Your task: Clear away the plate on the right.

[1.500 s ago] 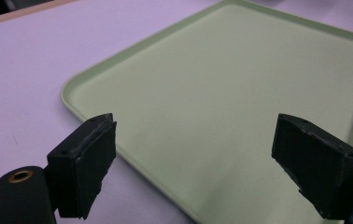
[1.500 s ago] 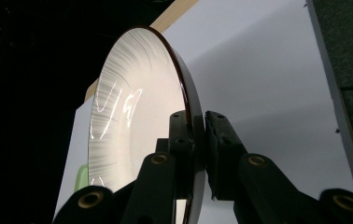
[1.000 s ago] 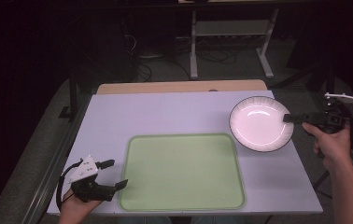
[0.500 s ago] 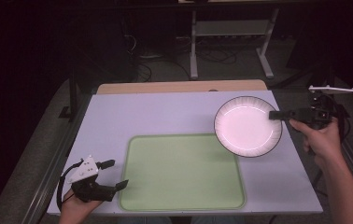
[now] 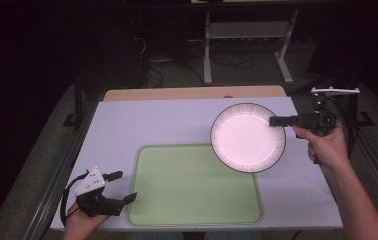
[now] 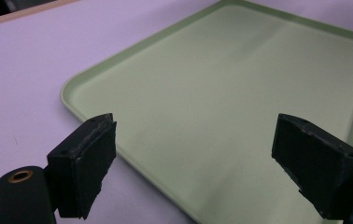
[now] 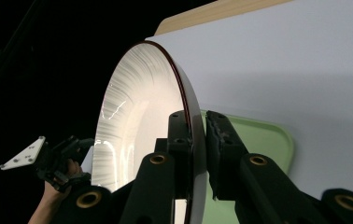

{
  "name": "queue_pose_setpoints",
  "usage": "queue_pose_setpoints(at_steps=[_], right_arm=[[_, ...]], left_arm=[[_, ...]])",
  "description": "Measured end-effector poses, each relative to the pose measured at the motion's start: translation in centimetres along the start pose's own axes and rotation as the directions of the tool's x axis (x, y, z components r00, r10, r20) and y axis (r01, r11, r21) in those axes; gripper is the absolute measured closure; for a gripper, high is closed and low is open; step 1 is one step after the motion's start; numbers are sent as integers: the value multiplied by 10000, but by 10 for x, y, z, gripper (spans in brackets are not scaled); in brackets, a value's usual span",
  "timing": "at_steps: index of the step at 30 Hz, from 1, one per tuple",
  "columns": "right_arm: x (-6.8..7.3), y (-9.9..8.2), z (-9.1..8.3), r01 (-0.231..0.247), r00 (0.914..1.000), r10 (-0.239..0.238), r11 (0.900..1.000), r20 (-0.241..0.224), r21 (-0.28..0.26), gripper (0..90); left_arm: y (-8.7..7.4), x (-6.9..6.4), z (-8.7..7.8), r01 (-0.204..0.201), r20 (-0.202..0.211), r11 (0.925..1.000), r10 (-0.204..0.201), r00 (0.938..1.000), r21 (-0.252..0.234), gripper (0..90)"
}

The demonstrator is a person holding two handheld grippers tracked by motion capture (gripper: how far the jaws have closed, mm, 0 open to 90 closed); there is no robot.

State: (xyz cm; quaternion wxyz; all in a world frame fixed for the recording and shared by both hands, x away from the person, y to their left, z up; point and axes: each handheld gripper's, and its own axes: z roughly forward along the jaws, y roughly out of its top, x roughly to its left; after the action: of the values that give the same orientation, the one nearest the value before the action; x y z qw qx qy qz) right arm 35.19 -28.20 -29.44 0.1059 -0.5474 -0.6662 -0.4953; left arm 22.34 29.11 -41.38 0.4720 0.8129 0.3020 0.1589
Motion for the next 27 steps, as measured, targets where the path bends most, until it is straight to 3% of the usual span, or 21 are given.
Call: queue_pose_setpoints(at_steps=[8, 13, 27], right_arm=[[18, 2, 20, 148, 9990, -144, 9999, -429, 75, 799], [27, 4, 30, 240, 9993, -238, 9997, -272, 50, 797], [39, 1, 68, 183, 9974, -178, 9998, -691, 66, 794]], left_arm=[[0, 0, -1, 28, -15, 10000, -28, 10000, -24, 138], [0, 0, -1, 24, -35, 10000, -24, 10000, -29, 138], [-1, 1, -1, 49, -28, 10000, -49, 10000, -42, 138]])
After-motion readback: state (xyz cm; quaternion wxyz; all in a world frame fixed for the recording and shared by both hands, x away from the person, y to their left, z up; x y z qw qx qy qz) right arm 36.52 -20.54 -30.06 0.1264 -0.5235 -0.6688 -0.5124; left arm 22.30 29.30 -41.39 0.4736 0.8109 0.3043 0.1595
